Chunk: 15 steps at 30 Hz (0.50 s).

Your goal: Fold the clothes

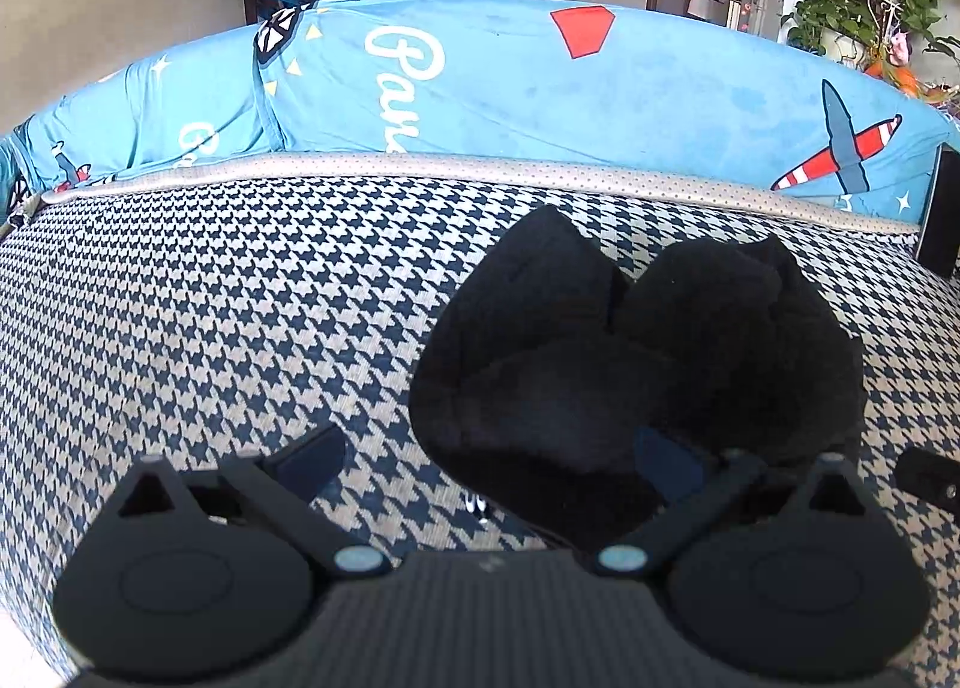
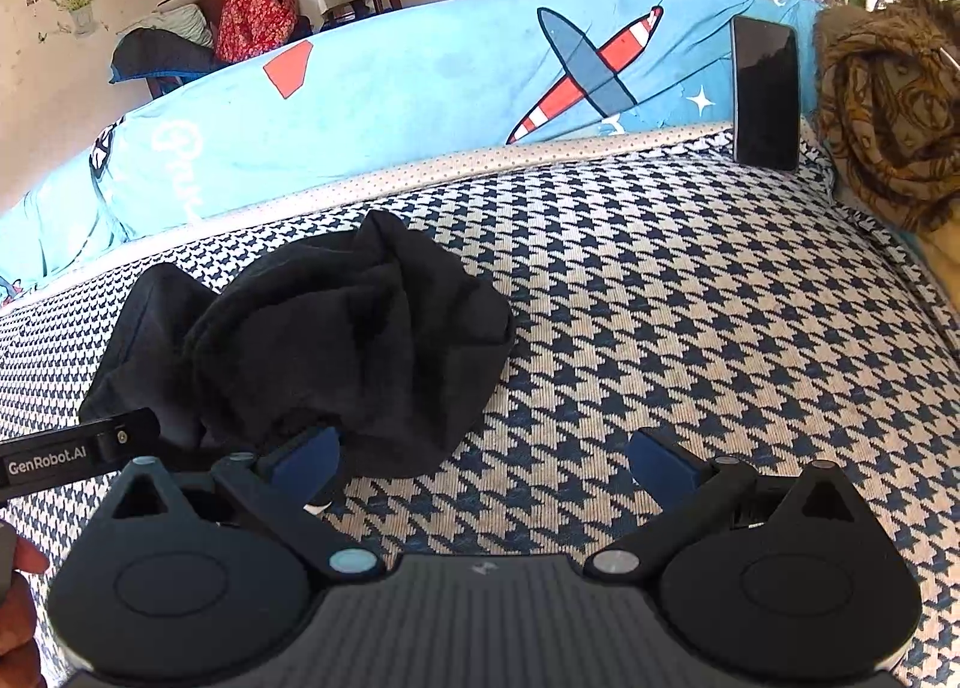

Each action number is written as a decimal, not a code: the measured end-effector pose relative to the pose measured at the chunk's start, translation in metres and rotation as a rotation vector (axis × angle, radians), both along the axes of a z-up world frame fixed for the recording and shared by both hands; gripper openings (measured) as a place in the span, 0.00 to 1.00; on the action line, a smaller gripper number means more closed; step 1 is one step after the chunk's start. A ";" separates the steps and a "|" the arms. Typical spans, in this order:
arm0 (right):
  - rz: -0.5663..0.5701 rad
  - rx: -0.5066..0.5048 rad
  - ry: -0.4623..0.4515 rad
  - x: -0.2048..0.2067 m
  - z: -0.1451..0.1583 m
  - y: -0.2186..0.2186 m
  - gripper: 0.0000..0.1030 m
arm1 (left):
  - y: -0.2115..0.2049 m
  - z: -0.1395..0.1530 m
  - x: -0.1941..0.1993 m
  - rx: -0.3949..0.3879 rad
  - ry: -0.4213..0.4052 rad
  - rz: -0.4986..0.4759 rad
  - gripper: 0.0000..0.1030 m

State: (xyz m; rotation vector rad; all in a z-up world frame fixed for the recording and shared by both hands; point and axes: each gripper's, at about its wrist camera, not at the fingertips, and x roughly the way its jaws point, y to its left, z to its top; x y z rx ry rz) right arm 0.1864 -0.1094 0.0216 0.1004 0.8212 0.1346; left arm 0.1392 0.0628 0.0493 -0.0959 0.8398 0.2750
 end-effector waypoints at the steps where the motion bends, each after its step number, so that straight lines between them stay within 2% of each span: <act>1: -0.003 -0.004 -0.003 0.001 0.001 0.001 1.00 | 0.001 -0.001 0.001 -0.001 0.005 0.002 1.00; 7: 0.015 -0.013 0.015 0.005 -0.004 0.010 1.00 | 0.007 -0.002 -0.001 -0.035 0.022 0.006 1.00; 15: 0.031 -0.042 0.039 0.005 -0.012 0.018 1.00 | 0.004 -0.003 -0.005 -0.024 0.035 -0.013 1.00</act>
